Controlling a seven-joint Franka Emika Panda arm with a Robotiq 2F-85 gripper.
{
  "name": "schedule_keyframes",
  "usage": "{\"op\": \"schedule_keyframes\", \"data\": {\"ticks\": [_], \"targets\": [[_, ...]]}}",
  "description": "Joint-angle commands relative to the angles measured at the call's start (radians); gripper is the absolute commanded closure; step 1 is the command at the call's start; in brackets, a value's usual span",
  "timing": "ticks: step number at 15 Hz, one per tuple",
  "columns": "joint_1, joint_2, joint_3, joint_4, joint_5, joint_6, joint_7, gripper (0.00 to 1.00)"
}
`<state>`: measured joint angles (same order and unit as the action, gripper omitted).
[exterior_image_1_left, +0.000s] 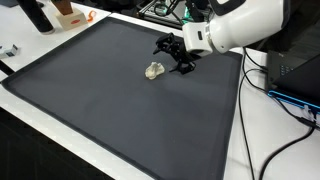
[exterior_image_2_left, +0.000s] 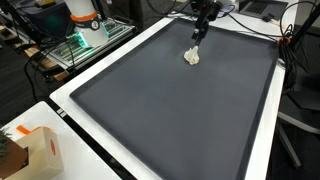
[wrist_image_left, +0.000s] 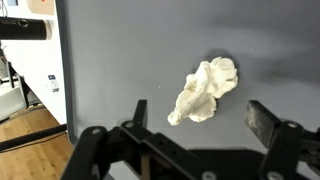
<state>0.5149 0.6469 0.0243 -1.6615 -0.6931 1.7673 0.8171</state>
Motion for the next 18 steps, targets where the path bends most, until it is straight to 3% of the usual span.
{"op": "schedule_keyframes", "data": {"ticks": [1, 18], "targets": [[-0.039, -0.081, 0.04, -0.099, -0.023, 0.04, -0.024, 0.0], [-0.177, -0.286, 0.076, -0.28, 0.034, 0.268, -0.174, 0.0]]}}
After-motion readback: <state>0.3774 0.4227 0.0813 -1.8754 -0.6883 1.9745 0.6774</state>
